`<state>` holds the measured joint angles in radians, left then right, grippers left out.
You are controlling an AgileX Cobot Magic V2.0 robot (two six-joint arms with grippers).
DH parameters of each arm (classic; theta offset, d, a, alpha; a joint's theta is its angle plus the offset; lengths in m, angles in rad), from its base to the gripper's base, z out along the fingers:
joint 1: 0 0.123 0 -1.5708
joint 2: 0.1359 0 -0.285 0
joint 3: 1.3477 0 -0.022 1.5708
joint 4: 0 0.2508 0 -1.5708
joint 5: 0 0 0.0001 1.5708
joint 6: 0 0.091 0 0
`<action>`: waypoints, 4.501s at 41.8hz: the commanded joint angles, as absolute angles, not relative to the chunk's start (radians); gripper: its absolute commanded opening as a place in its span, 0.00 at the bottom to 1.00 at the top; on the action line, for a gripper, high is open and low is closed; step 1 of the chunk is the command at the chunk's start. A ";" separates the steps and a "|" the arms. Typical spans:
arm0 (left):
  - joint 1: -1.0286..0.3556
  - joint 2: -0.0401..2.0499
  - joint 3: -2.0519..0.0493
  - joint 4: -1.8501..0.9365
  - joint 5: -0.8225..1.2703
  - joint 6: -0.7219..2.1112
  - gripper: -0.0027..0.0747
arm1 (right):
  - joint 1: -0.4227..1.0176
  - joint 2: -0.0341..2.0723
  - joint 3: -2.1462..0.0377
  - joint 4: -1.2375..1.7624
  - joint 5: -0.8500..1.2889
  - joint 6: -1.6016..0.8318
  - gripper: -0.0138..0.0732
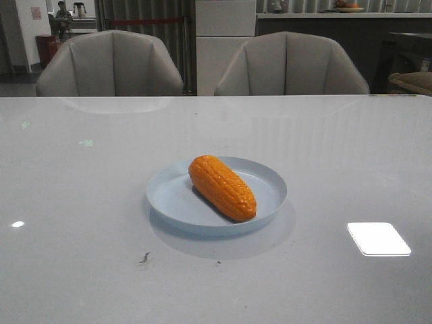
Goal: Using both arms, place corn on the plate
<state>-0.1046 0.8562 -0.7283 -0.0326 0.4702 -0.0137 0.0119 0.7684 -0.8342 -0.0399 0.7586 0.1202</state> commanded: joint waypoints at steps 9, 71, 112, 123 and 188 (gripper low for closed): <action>-0.103 0.851 -0.757 -0.040 0.404 -0.023 0.23 | 0.008 0.742 -0.830 -0.057 0.713 0.121 0.84; -0.043 0.180 -0.097 -0.008 -0.172 -0.021 0.15 | 0.008 0.742 -0.830 -0.057 0.714 0.121 0.84; -0.043 0.033 0.009 -0.015 -0.036 -0.021 0.15 | 0.010 0.741 -0.827 -0.122 0.705 0.116 0.84; -0.043 0.033 0.009 -0.015 -0.036 -0.021 0.15 | 0.011 0.592 -0.594 -0.100 0.392 0.116 0.34; -0.043 0.034 0.009 -0.015 -0.036 -0.021 0.15 | 0.021 -0.033 0.012 0.071 0.071 0.113 0.22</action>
<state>-0.0439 0.0160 0.0059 -0.0065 0.0473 -0.0137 0.0222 -0.0123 0.0293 0.0689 0.1663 0.1181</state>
